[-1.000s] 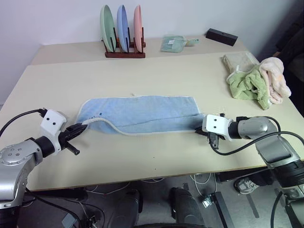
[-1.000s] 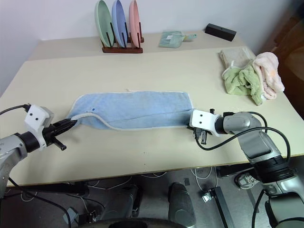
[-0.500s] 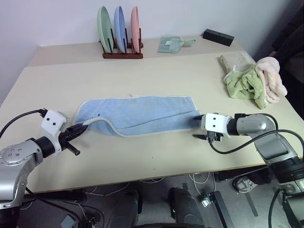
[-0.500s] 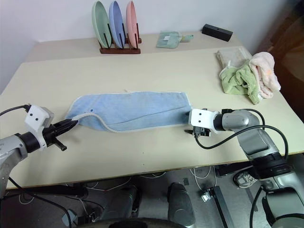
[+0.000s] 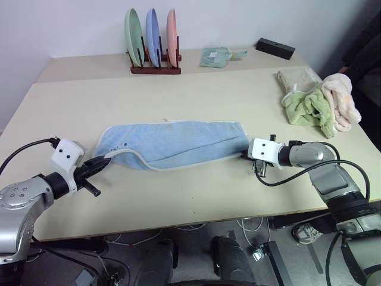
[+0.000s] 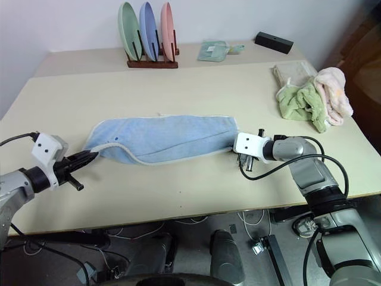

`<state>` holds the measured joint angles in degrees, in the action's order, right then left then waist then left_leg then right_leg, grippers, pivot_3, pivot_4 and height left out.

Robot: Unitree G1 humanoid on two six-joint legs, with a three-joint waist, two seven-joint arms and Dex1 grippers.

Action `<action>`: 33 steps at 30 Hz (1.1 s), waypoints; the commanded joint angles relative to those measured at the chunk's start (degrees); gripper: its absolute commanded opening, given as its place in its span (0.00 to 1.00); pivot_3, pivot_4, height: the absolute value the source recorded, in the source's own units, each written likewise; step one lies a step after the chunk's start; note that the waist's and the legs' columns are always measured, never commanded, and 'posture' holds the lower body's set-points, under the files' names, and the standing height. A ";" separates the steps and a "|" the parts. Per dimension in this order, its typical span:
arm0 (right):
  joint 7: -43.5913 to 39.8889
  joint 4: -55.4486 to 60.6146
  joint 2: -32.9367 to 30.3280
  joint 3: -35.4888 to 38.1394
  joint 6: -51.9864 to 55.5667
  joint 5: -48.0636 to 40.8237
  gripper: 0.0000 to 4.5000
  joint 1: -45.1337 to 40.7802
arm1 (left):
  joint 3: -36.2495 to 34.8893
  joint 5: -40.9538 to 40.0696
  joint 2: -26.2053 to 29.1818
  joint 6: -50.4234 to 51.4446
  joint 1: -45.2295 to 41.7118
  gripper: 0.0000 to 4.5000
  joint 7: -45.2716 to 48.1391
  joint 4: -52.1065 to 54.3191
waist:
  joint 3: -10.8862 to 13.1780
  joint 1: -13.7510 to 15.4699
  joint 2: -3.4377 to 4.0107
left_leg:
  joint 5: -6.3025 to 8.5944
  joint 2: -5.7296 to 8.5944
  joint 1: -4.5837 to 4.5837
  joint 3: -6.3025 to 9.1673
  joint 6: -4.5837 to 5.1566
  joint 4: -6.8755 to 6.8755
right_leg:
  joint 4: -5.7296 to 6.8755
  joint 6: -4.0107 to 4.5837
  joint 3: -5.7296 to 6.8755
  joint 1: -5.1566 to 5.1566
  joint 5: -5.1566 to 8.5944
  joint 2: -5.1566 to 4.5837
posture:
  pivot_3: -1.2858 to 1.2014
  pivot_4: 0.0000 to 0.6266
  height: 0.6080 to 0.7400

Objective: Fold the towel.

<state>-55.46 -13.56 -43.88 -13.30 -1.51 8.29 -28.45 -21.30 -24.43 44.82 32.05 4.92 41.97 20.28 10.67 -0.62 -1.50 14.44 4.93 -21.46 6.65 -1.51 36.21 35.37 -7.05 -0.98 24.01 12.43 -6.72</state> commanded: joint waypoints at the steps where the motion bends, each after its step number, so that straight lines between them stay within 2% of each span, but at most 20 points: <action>1: -1.27 3.33 -1.87 2.18 1.59 -1.00 0.00 -0.76 | -2.20 -0.26 0.86 -0.85 0.00 0.00 0.12 1.26 | 0.02 -0.02 0.03 | 0.00 0.00 0.00 0.00 0.00 -0.01 | -0.02 0.00 0.00 0.00 0.00 0.00 | 0.52 0.24 1.00; 4: -3.51 6.44 -3.48 4.27 3.83 -3.57 0.00 -1.57 | -3.23 0.11 1.24 -1.96 -1.34 0.00 -0.01 0.00 | 0.07 0.00 0.10 | 0.01 0.00 -0.08 0.00 0.01 -0.03 | -0.04 0.00 0.00 0.08 0.00 -0.01 | 0.52 0.24 1.00; 8: -0.43 2.46 -3.61 6.29 2.66 -2.59 0.00 -9.63 | -2.39 3.78 2.21 -5.95 -9.50 0.00 -3.63 -6.11 | 0.12 -0.09 0.17 | 0.01 0.00 -0.07 -0.01 0.01 -0.03 | -0.03 0.00 0.00 0.09 0.00 0.00 | 0.52 0.24 1.00; 9: 0.84 0.15 -3.52 6.26 1.30 -1.59 0.00 -12.49 | -1.46 5.45 2.50 -7.57 -12.89 0.00 -4.95 -8.74 | 0.13 -0.12 0.18 | 0.00 0.00 -0.07 -0.02 0.00 -0.03 | -0.02 0.02 0.00 0.09 -0.01 0.00 | 0.52 0.24 1.00; 12: 8.28 -10.33 -2.15 5.88 -4.24 2.36 0.00 -25.61 | 1.43 11.15 2.21 -13.93 -30.74 0.00 -12.44 -21.62 | 0.23 -0.01 0.20 | -0.01 0.05 -0.06 -0.04 -0.01 -0.04 | -0.01 -0.01 0.01 0.12 -0.03 0.02 | 0.52 0.24 1.00; 15: 13.73 -18.60 -1.20 5.71 -9.16 4.49 0.00 -35.60 | 2.72 14.73 2.85 -20.69 -44.13 0.00 -16.51 -32.37 | 0.24 -0.19 0.14 | -0.12 0.15 -0.62 -0.03 -0.17 0.05 | -0.01 -0.12 0.12 0.64 -0.34 0.07 | 0.52 0.24 1.00; 16: 14.87 -20.64 -0.97 5.86 -10.40 4.61 0.00 -38.42 | 2.90 15.55 3.36 -22.76 -47.91 0.00 -17.36 -35.41 | 0.23 -0.26 0.13 | -0.31 0.16 -0.75 -0.04 -0.50 0.02 | -0.06 -0.13 0.12 0.77 -0.35 0.06 | 0.52 0.24 1.00; 20: 12.63 -22.03 -1.25 6.29 -12.43 2.38 0.00 -41.83 | 2.22 14.43 5.24 -24.86 -52.76 0.00 -15.02 -39.53 | 0.22 -0.85 0.12 | -0.14 0.16 -1.07 -0.22 -0.31 -0.19 | -0.18 -0.14 0.11 1.27 -0.34 -0.06 | 0.52 0.24 1.00; 23: 4.55 -15.06 -2.60 7.28 -9.47 -3.11 0.00 -37.15 | -0.57 9.42 7.62 -21.07 -43.95 0.00 -7.11 -32.74 | 0.23 -2.01 0.14 | 0.03 0.16 -1.16 -0.32 -0.16 -0.16 | -0.18 -0.16 0.10 1.34 -0.34 -0.10 | 0.52 0.24 1.00; 26: -3.37 -6.03 -4.96 8.23 -3.62 -8.59 0.00 -29.65 | -4.69 4.54 9.16 -15.24 -30.65 0.00 -0.88 -23.66 | 0.26 -2.59 0.20 | 0.16 0.06 -1.19 -0.36 -0.05 -0.15 | -0.18 -0.18 0.05 1.43 -0.33 -0.11 | 0.52 0.24 1.00; 31: -14.80 8.64 -12.89 10.98 9.48 -17.82 0.00 -15.64 | -14.58 -3.76 9.61 -4.44 -4.28 0.00 10.27 -6.30 | 0.41 -2.36 0.33 | 0.31 0.01 -1.38 -0.36 0.20 0.15 | -0.14 -0.21 0.04 1.56 -0.35 -0.09 | 0.52 0.24 1.00; 33: -19.03 13.07 -16.91 12.25 15.32 -21.50 0.00 -10.86 | -19.03 -5.99 9.67 0.36 5.64 0.00 14.12 -1.18 | 0.46 -1.88 0.43 | 0.35 -0.02 -1.13 -0.41 0.27 0.18 | -0.03 -0.19 -0.02 1.40 -0.34 -0.09 | 0.52 0.24 1.00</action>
<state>-71.61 -4.51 -58.10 -4.65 9.70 -10.01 -39.76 -34.85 -28.42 53.11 29.00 8.08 53.64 15.54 11.13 -2.50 -1.06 14.80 4.88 -22.51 6.22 -1.24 36.38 35.35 -7.24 -1.00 25.34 12.09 -6.81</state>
